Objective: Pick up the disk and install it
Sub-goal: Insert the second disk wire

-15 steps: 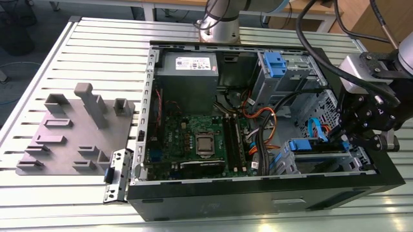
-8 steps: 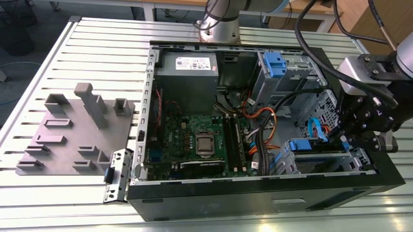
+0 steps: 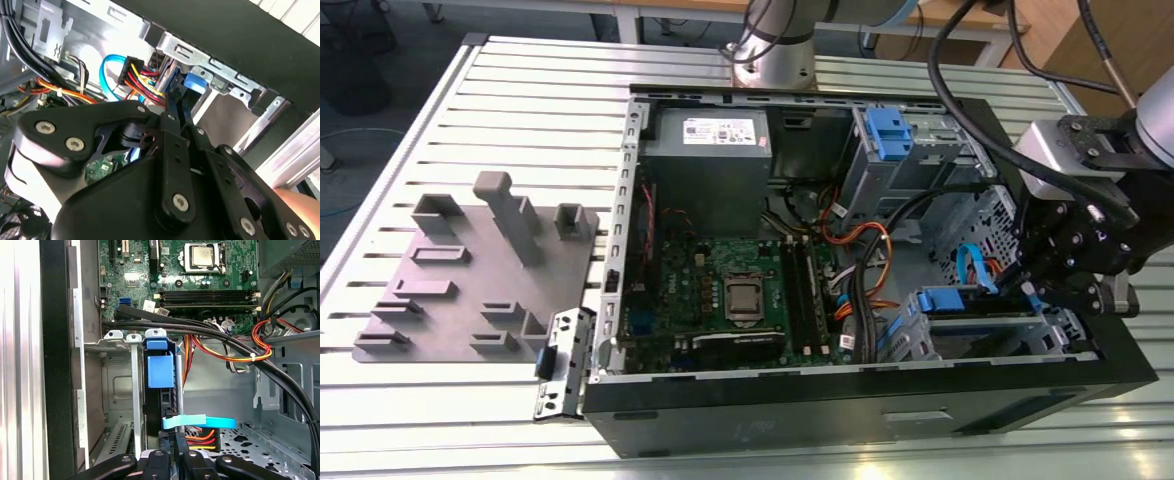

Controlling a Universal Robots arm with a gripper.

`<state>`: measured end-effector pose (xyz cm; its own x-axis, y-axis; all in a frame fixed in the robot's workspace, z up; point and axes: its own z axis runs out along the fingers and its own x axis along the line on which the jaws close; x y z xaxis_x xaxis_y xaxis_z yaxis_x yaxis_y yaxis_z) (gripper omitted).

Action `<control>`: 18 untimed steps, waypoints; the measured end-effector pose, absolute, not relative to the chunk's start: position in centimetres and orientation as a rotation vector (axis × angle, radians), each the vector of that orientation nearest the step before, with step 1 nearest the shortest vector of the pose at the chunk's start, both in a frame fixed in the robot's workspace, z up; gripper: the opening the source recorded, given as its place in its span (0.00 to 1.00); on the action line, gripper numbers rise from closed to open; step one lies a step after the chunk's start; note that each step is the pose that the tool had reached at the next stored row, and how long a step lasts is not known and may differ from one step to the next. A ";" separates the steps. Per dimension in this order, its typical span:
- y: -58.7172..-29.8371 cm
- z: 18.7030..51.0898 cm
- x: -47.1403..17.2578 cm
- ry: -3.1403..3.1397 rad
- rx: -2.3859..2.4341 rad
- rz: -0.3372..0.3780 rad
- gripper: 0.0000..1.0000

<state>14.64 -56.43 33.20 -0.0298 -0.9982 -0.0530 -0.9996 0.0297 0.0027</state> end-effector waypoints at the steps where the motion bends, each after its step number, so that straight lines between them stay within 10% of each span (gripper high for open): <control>1: -56.4 33.2 14.6 2.228 -2.163 0.060 0.16; 18: -56.4 32.8 14.6 2.228 -2.163 0.060 0.16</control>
